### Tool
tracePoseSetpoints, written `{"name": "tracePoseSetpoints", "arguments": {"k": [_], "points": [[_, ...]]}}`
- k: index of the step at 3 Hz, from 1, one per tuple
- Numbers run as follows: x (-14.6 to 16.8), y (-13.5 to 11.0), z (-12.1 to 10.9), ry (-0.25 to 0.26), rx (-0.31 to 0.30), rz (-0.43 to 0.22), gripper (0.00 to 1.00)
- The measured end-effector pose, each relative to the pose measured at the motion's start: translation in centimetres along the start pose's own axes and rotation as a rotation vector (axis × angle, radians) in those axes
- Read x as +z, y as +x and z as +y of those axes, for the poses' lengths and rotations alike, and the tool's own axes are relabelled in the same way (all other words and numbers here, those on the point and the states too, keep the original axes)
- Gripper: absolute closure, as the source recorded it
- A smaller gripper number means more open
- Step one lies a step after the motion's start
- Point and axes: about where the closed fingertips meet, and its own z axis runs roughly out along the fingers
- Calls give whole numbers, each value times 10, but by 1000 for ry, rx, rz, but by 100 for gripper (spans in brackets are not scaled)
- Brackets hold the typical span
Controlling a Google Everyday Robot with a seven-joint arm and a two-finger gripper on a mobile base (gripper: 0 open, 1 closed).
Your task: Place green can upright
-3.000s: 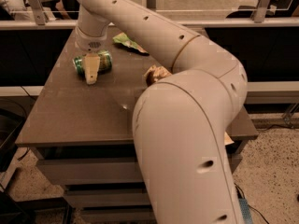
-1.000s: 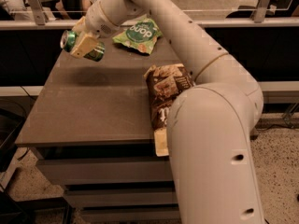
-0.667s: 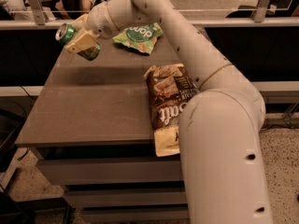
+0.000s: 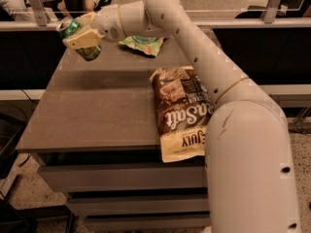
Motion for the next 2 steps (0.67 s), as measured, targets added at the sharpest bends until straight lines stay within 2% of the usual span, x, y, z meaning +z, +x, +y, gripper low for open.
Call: {"name": "tracePoseSetpoints", "arguments": {"k": [2], "points": [[2, 34, 16, 14, 96, 11, 100]]}}
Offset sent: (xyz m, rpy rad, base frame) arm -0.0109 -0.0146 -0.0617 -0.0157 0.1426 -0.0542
